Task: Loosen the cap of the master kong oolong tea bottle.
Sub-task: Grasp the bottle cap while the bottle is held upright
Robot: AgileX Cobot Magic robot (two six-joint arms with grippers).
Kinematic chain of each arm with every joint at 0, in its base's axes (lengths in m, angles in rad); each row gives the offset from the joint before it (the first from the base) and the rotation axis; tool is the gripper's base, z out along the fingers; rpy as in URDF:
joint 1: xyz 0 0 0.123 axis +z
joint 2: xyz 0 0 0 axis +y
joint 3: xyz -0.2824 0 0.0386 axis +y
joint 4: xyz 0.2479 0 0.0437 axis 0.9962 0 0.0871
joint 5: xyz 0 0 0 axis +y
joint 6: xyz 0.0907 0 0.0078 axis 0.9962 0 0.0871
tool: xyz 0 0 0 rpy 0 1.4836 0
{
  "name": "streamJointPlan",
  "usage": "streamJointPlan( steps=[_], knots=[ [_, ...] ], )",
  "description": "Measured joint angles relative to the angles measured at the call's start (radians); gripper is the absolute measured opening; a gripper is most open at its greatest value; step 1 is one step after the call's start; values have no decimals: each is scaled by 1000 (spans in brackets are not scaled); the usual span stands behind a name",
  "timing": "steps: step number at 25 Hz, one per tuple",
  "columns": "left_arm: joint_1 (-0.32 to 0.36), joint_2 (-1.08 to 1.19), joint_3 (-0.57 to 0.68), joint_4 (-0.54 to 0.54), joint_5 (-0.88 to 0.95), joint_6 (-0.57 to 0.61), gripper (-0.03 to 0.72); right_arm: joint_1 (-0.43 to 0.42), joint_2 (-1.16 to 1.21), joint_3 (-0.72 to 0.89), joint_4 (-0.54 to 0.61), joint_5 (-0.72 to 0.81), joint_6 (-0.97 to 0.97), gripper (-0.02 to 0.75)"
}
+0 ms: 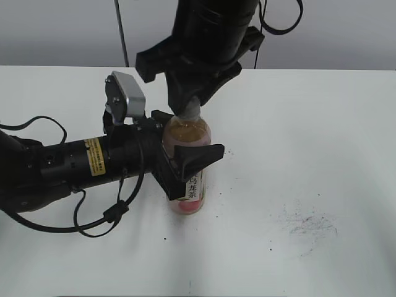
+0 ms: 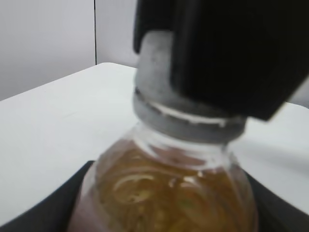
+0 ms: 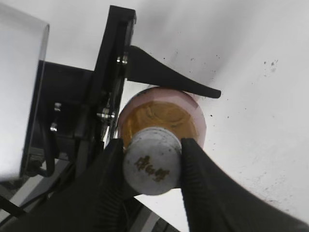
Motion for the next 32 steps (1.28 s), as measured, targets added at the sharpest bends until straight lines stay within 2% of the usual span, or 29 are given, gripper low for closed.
streamJointPlan(
  steps=[3,5,18,22,25,28,30,32],
  knots=[
    [0,0,0,0,0,0,447,2,0,0,-1,0,-156,273],
    [0,0,0,0,0,0,447,2,0,0,-1,0,-341,273],
    [0,0,1,1,0,2,447,2,0,0,29,2,-1888,272],
    [2,0,4,1,-5,2,447,-3,0,0,49,3,-2242,272],
    [2,0,4,1,-5,2,447,-4,0,0,50,3,-2366,272],
    [3,0,4,1,-6,2,447,-5,-1,0,52,3,-2387,275],
    [3,0,4,1,-6,1,447,-5,-1,0,56,2,-2350,318],
    [3,0,4,0,-6,1,447,-2,-1,0,72,1,-2279,404]
  ],
)
